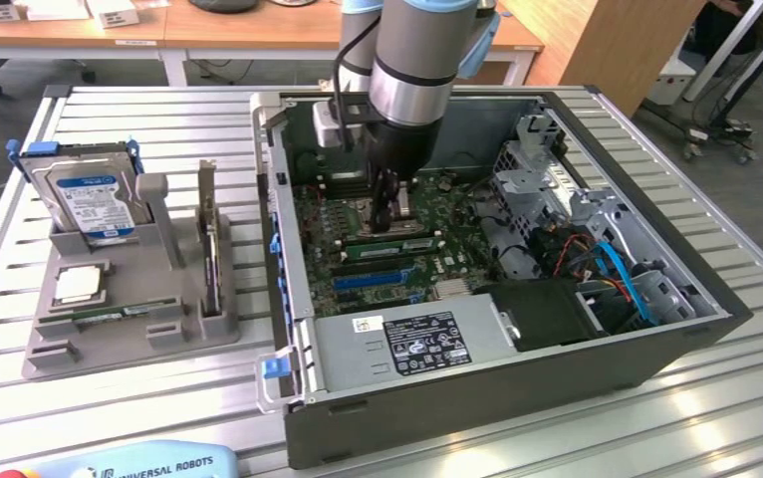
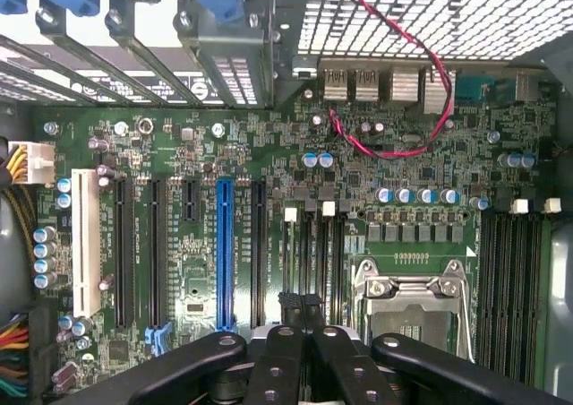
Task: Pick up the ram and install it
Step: 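Press down the ram until it locks into place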
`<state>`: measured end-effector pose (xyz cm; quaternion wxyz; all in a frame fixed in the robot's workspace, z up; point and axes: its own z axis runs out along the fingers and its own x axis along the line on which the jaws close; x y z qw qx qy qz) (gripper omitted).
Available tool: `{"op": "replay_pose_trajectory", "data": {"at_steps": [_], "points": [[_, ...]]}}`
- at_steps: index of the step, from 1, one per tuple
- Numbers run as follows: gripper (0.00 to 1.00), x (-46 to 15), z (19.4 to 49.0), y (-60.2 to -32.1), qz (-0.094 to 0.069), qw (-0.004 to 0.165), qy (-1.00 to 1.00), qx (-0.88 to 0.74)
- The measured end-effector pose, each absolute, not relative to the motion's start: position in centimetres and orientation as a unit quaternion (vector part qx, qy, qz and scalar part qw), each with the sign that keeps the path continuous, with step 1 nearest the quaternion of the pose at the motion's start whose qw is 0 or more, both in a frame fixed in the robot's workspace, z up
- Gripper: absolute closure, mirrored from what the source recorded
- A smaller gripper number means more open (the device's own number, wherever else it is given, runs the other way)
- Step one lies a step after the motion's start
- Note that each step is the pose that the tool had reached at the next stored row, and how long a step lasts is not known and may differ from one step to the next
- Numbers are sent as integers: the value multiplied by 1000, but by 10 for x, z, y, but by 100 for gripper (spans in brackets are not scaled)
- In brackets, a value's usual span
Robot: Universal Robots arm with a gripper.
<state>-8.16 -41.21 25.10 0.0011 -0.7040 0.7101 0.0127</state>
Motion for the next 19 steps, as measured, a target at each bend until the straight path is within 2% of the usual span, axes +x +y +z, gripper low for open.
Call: {"op": "replay_pose_trajectory", "data": {"at_steps": [19], "points": [[90,-49,251,-412,13,1,710,-704]]}}
